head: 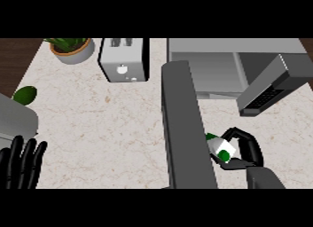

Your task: Pick up the milk, place it into the microwave and close the microwave

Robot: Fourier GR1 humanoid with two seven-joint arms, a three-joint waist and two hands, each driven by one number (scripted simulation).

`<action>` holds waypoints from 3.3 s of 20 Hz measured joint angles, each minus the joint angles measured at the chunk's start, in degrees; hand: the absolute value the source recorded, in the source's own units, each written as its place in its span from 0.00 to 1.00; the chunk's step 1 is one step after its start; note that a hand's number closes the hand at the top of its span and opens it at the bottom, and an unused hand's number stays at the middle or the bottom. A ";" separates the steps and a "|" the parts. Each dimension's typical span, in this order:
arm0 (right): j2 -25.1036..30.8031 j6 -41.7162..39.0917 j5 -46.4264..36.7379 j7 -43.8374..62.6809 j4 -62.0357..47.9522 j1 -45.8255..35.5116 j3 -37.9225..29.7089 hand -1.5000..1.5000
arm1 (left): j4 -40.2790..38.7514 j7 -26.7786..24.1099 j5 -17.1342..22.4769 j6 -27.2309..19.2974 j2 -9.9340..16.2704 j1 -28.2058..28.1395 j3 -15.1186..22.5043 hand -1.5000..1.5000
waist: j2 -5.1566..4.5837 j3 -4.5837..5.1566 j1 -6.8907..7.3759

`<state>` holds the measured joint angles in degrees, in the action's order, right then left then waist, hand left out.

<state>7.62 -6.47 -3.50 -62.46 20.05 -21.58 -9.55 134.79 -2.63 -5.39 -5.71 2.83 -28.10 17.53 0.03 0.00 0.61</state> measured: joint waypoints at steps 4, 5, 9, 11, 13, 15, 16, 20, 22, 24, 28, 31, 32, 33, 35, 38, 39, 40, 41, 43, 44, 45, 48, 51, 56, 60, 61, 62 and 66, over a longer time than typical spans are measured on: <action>1.00 -1.48 0.12 0.26 4.64 4.97 1.59 1.00 | -0.25 -0.09 0.54 -0.23 -0.17 -0.10 -0.44 0.00 | 0.15 0.05 -0.52; 1.07 -1.67 0.17 0.34 5.76 5.86 1.96 1.00 | -0.41 -0.09 0.84 -0.23 -0.23 -0.19 -0.51 0.00 | 0.15 0.04 -0.56; -0.62 -1.69 1.00 2.17 12.10 8.57 3.27 1.00 | 0.08 -0.68 1.76 0.02 0.12 -1.62 -0.93 0.00 | 0.19 0.05 -0.63; -1.51 -1.23 1.45 3.68 16.22 9.58 3.86 1.00 | -0.70 -0.70 2.71 0.05 0.22 -1.14 -2.23 0.00 | 0.18 0.05 -0.69; -2.53 -0.57 1.94 5.07 19.93 9.90 4.19 1.00 | -0.09 -0.61 2.45 -0.17 0.21 -1.91 -2.04 0.00 | 0.18 0.04 -0.63; -3.23 0.46 1.91 7.02 23.48 9.27 4.73 1.00 | -0.67 -1.31 4.21 0.58 0.79 -2.00 -3.81 0.00 | 0.17 0.05 -0.57; -3.69 1.01 1.83 8.28 25.48 9.41 5.20 1.00 | -0.87 -2.07 4.36 0.86 0.87 -2.62 -3.85 0.00 | 0.17 0.06 -0.53; -5.36 5.00 0.19 14.08 30.52 7.07 6.93 1.00 | -1.05 -2.55 6.20 1.89 1.74 -2.60 -6.14 0.00 | 0.12 0.06 -0.47; -5.81 7.95 -1.21 16.75 30.41 4.40 7.16 1.00 | -1.80 -2.77 6.90 2.27 1.88 -2.31 -7.00 0.00 | 0.09 0.07 -0.34; -6.05 11.29 -1.93 18.74 29.11 1.99 7.54 1.00 | -1.85 -3.37 7.05 2.81 2.05 -3.14 -7.06 0.00 | 0.06 0.06 -0.13; -5.07 16.10 -3.81 23.20 24.17 -5.04 5.75 1.00 | -2.86 -2.96 7.38 3.11 2.13 -1.57 -7.81 0.00 | -0.13 0.03 0.15; -3.92 19.08 -4.79 25.64 18.31 -11.88 3.93 1.00 | -2.06 -2.98 8.48 4.01 2.67 -2.17 -8.56 0.00 | -0.28 -0.01 0.76; -3.45 19.75 -5.12 25.94 16.13 -13.90 3.41 1.00 | -2.31 -2.81 8.50 3.99 2.57 -1.89 -8.59 0.00 | -0.32 -0.02 0.85; -3.08 20.48 -5.57 25.96 13.93 -15.69 3.05 1.00 | -2.28 -2.34 9.38 4.28 3.01 -1.15 -9.74 0.00 | -0.39 -0.02 0.95; -2.10 22.14 -6.00 25.17 9.31 -19.09 1.74 1.00 | -3.18 -2.73 9.30 4.71 3.02 -0.91 -9.54 0.00 | -0.61 -0.05 1.46; -0.17 24.32 -6.63 26.08 3.67 -24.20 0.19 1.00 | -2.82 -2.40 10.48 5.45 3.47 -0.72 -10.31 0.00 | -0.90 -0.08 2.19; 0.23 25.44 -6.91 26.32 2.15 -25.48 -0.16 1.00 | -2.93 -2.86 10.79 5.86 3.59 -1.11 -10.52 0.00 | -0.92 -0.08 2.33; 1.09 26.04 -7.07 26.12 0.75 -26.45 -0.62 1.00 | -3.23 -2.71 10.60 5.74 3.43 -0.50 -10.34 0.00 | -1.06 -0.10 2.46; 1.60 27.36 -7.27 26.44 -0.55 -27.59 -1.03 1.00 | -3.41 -2.73 10.46 5.82 3.37 -0.36 -10.07 0.00 | -1.20 -0.11 2.74; 2.62 29.85 -7.35 26.70 -2.55 -29.40 -2.04 1.00 | -4.04 -2.89 9.99 5.62 2.90 0.25 -9.43 0.00 | -1.41 -0.13 3.08; 3.40 31.07 -7.44 26.70 -3.48 -29.83 -2.47 1.00 | -3.89 -2.87 9.53 5.64 2.86 0.15 -8.89 0.00 | -1.51 -0.15 3.30; 3.52 33.38 -7.77 26.72 -4.17 -30.42 -2.68 1.00 | -3.90 -2.82 9.43 5.62 2.84 0.41 -8.85 0.00 | -1.63 -0.16 3.53; 4.42 39.39 -8.93 26.07 -5.55 -32.14 -2.93 1.00 | -4.32 -2.67 9.31 5.70 3.17 1.01 -9.46 0.00 | -1.92 -0.17 4.10; 4.94 42.48 -11.87 26.17 -8.11 -33.88 -0.96 0.00 | -4.75 -2.38 8.32 5.63 3.41 1.68 -9.30 0.00 | -2.18 -0.17 4.76; 5.26 41.97 -15.09 27.48 -12.06 -36.50 1.54 0.00 | -5.67 -2.74 6.93 5.70 3.56 1.84 -8.80 0.00 | -2.46 -0.19 5.59; 4.48 40.51 -16.53 28.14 -14.05 -37.85 2.73 0.00 | -6.21 -3.06 6.28 5.86 3.60 2.19 -8.49 0.00 | -2.44 -0.20 5.61; 4.43 40.02 -16.62 28.24 -14.37 -38.06 2.77 0.00 | -5.89 -2.91 6.40 5.99 3.81 2.17 -8.69 0.00 | -2.46 -0.20 5.68; 4.00 40.03 -16.63 28.00 -14.48 -38.01 2.73 0.00 | -6.10 -3.04 6.30 6.02 3.82 2.30 -8.72 0.00 | -2.45 -0.21 5.61; 2.44 40.94 -16.41 28.48 -14.69 -39.02 2.30 0.00 | -6.29 -3.35 5.62 6.09 3.76 2.49 -8.25 0.00 | -2.39 -0.21 5.48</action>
<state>10.06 34.47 -19.91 -33.98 5.36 -60.59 -7.25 128.50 -5.98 0.22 0.39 6.59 -25.61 9.28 -2.37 -0.21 6.09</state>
